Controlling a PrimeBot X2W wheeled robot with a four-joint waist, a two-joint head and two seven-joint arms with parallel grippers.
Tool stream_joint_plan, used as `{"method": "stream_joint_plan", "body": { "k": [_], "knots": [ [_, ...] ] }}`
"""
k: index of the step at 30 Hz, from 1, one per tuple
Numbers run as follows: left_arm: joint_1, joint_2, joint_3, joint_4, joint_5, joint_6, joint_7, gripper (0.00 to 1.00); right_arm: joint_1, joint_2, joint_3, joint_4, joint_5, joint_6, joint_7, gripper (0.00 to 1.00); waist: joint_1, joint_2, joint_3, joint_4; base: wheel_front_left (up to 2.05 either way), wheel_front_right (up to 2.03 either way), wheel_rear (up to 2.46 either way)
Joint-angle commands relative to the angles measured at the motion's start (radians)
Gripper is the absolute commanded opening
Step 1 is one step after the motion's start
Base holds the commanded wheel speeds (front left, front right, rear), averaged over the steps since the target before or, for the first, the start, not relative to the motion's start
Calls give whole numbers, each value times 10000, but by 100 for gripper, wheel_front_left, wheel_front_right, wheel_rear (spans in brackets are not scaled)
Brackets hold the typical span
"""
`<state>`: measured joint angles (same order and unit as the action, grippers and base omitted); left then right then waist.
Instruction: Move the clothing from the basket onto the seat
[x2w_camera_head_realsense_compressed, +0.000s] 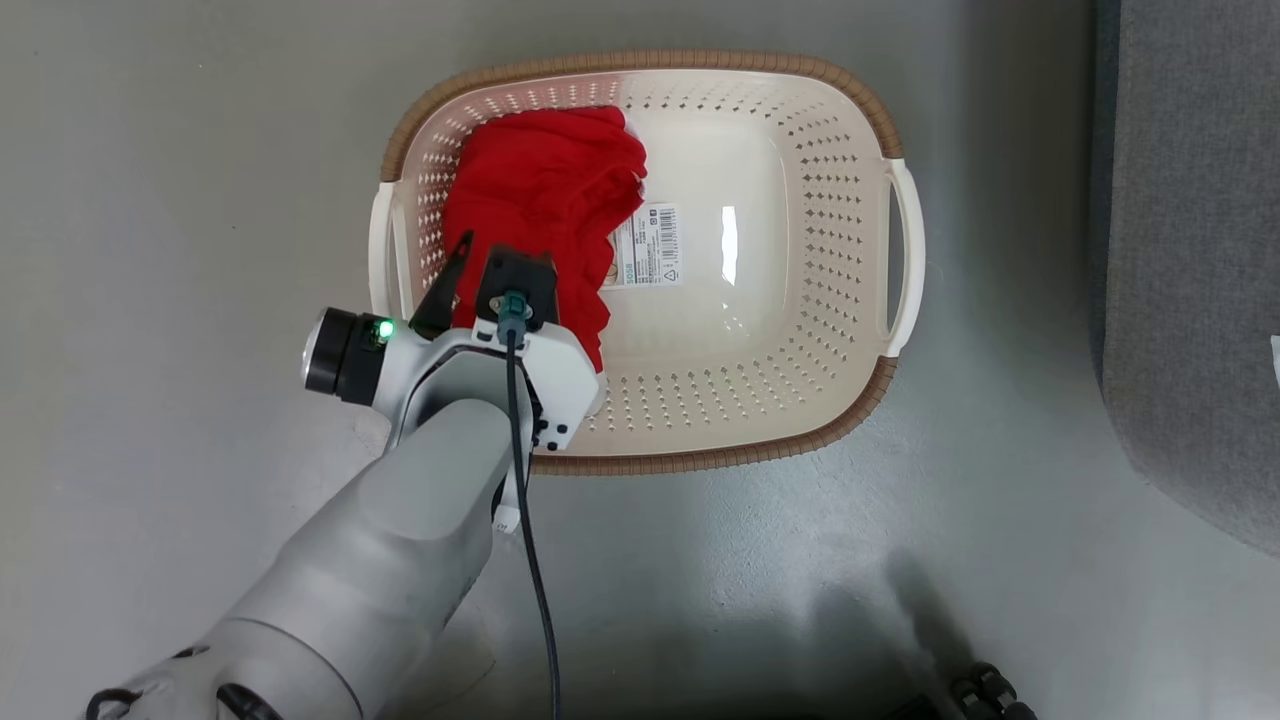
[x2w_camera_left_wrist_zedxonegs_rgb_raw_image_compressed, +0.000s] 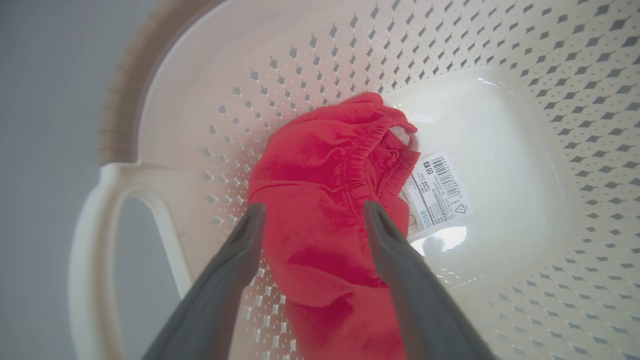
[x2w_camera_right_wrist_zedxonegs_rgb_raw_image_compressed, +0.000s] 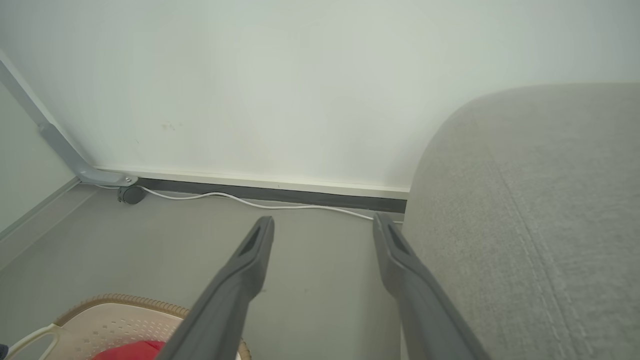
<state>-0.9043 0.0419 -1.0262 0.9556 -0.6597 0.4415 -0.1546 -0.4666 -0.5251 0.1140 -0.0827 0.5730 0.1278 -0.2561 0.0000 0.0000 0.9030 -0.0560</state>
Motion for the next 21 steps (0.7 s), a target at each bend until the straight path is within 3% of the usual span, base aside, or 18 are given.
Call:
{"method": "stream_joint_plan", "body": {
  "k": [1,8,21],
  "knots": [
    [-230,83,-202,65,-242,261,158,100,239,-148,118,-240,107,29,-57,100,0,0,62,-13,0,0,0],
    [-919,83,-1315,437,-871,351,1274,100,173,-95,127,-243,202,29,-57,100,0,0,216,-62,0,0,0],
    [-1414,83,-2327,317,-1491,807,3086,100,43,35,157,-209,303,29,-57,100,0,0,338,-264,0,0,0]
  ]
}}
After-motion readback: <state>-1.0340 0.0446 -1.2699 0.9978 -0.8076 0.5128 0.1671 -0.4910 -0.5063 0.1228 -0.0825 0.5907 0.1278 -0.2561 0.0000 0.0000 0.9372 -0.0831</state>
